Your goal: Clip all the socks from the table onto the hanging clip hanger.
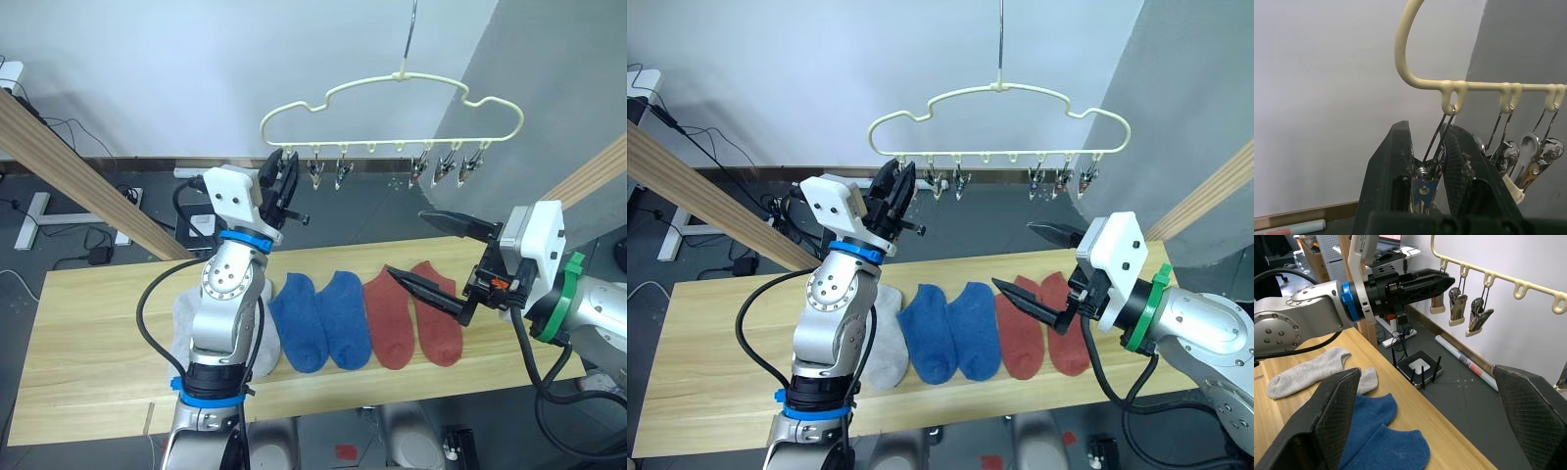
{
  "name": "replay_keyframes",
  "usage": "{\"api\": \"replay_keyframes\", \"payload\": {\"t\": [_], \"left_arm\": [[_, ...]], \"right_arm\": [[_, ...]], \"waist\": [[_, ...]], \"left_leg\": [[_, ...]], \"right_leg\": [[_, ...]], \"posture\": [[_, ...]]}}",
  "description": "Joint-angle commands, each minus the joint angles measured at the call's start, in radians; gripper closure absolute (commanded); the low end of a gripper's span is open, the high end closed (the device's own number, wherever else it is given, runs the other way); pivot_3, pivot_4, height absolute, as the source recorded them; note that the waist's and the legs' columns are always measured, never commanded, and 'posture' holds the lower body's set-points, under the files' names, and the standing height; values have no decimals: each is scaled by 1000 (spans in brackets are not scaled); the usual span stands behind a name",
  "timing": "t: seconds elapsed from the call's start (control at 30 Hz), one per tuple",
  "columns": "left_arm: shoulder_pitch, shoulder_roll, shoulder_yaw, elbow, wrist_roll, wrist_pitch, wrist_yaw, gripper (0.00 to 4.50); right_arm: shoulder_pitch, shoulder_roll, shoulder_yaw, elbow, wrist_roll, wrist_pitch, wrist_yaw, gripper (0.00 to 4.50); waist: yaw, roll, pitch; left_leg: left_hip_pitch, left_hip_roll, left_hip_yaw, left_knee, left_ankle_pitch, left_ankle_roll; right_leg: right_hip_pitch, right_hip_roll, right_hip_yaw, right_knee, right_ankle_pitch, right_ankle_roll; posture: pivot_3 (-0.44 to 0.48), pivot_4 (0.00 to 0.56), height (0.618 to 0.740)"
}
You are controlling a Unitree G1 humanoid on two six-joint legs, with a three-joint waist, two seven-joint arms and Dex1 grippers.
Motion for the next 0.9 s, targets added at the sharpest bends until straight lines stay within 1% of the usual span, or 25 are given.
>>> {"api": "replay_keyframes", "payload": {"t": [0.03,0.3,0.43,0.6,0.7,0.77,0.8,0.9], "left_arm": [[6,7,-5,-51,-13,-18,-24,3835],[-13,22,15,-42,-79,4,-82,3856],[-10,42,8,-36,-72,1,-100,3859],[-12,41,13,-34,-60,5,-75,3859],[-6,53,13,-40,-66,11,-90,3859],[-1,55,13,-44,-68,9,-94,3128],[-1,53,14,-45,-67,10,-90,2907],[-4,52,13,-47,-62,12,-81,1944]], "right_arm": [[6,6,-5,-43,-11,-23,0,0],[9,28,22,-45,-50,-32,-2,0],[6,43,34,-44,-66,-37,-6,0],[7,51,40,-43,-81,-39,-3,0],[8,56,41,-45,-84,-38,-4,0],[10,59,41,-46,-86,-38,-3,0],[11,60,41,-46,-87,-38,-3,0],[6,63,43,-45,-86,-36,-4,0]], "waist": [[0,0,0],[1,0,0],[2,0,0],[2,0,0],[2,0,0],[2,0,0],[2,0,0],[2,0,0]], "left_leg": [[0,0,0,0,0,0],[0,0,0,1,0,0],[0,0,0,1,0,0],[0,0,0,3,0,0],[0,0,-1,4,0,0],[0,0,-1,4,0,0],[0,0,-1,5,0,0],[-1,0,-1,6,0,0]], "right_leg": [[0,0,0,0,0,0],[0,0,0,0,0,0],[0,0,0,1,0,0],[0,0,0,1,0,0],[0,0,0,2,1,1],[0,0,0,2,1,1],[0,0,0,2,1,1],[0,0,0,3,1,1]], "posture": [[-180,399,740],[-170,391,740],[-167,387,740],[-169,388,740],[-170,388,740],[-170,388,740],[-170,388,740],[-166,392,740]]}}
